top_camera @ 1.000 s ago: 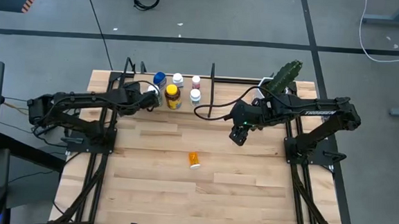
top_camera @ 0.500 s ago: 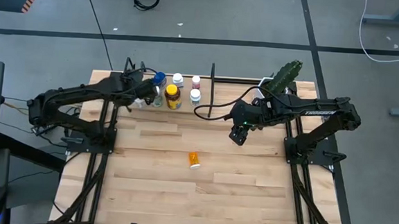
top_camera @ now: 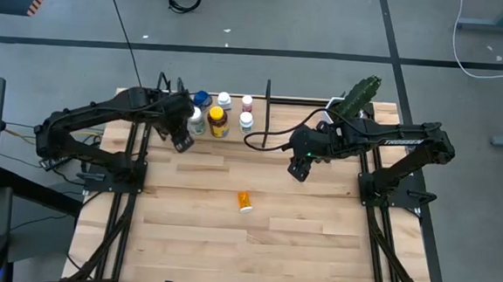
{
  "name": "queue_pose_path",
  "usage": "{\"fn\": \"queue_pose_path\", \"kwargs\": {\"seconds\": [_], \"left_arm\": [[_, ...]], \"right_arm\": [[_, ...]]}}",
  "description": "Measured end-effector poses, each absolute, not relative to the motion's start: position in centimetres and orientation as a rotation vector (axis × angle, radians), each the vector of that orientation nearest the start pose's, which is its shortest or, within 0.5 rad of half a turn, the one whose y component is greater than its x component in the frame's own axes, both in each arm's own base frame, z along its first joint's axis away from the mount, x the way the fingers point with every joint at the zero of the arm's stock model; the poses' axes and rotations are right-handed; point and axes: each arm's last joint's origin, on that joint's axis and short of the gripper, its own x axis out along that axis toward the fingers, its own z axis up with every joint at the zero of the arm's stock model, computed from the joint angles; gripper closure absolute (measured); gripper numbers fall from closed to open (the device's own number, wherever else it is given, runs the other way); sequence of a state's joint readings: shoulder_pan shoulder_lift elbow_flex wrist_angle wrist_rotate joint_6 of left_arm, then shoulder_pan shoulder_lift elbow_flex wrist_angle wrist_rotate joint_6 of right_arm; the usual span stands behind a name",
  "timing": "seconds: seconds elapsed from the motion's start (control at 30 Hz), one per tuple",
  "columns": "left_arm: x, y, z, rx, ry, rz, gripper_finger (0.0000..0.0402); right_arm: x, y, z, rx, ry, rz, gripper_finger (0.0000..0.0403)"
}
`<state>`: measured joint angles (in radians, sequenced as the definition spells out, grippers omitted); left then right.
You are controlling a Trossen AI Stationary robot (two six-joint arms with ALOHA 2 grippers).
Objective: Pick and place medicine bottles onto shelf by color
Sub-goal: Adjust the white pill on the shelf
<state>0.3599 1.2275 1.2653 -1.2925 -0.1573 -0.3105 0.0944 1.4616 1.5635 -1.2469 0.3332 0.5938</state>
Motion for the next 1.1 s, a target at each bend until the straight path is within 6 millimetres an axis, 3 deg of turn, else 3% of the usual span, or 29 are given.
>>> {"fn": "queue_pose_path", "kwargs": {"seconds": [0.47, 0.83, 1.1], "left_arm": [[18.2, 7.2, 26.3, -0.252, 1.433, 0.41, 0.039], [18.1, 7.2, 24.3, -0.084, 1.474, 0.256, 0.0396], [17.8, 8.6, 23.6, -0.242, 1.418, 0.419, 0.0397]], "right_arm": [[26.6, 3.2, 36.4, 0.257, 0.982, -0.54, 0.0121], [26.4, 4.5, 36.5, 0.27, 0.942, -0.57, 0.0121], [26.4, 4.6, 36.5, 0.298, 0.931, -0.585, 0.0121]]}}
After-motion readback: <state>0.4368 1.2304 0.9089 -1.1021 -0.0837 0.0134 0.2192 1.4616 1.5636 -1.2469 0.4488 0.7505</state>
